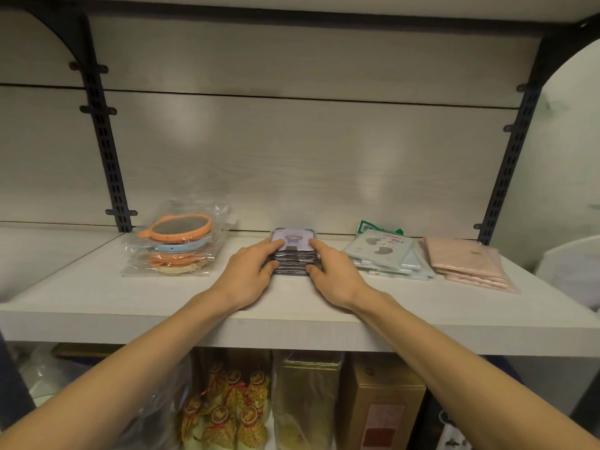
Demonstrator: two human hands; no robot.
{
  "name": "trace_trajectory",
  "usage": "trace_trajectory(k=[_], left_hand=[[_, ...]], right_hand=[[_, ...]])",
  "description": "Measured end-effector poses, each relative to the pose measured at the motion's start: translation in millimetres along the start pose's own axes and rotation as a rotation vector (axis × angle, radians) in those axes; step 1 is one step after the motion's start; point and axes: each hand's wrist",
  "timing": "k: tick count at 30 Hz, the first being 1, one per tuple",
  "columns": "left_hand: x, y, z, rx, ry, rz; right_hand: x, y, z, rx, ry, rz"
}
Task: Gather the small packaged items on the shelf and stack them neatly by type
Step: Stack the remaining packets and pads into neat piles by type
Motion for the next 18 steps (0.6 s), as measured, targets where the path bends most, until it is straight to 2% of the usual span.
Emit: trace_trajectory(k=[10,15,18], left_hand=[[2,6,-4,-0.110,0.132,0.052],[0,9,-6,-0.112,0.165,0.066],[-3,9,-7,-0.078,0.159,0.093]], right_hand=[[27,-17,15,0.030,-0.007,0.019],[36,-19,16,0.038,-0.008,0.030],[36,-14,11,0.051,0.015,0.130]])
Point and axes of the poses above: each hand's wrist, its own z-axis towards the middle knuckle, its own y-axis out of the back of the hand, x = y × z, and after that the axes turned 9 degrees about -z, right-handed
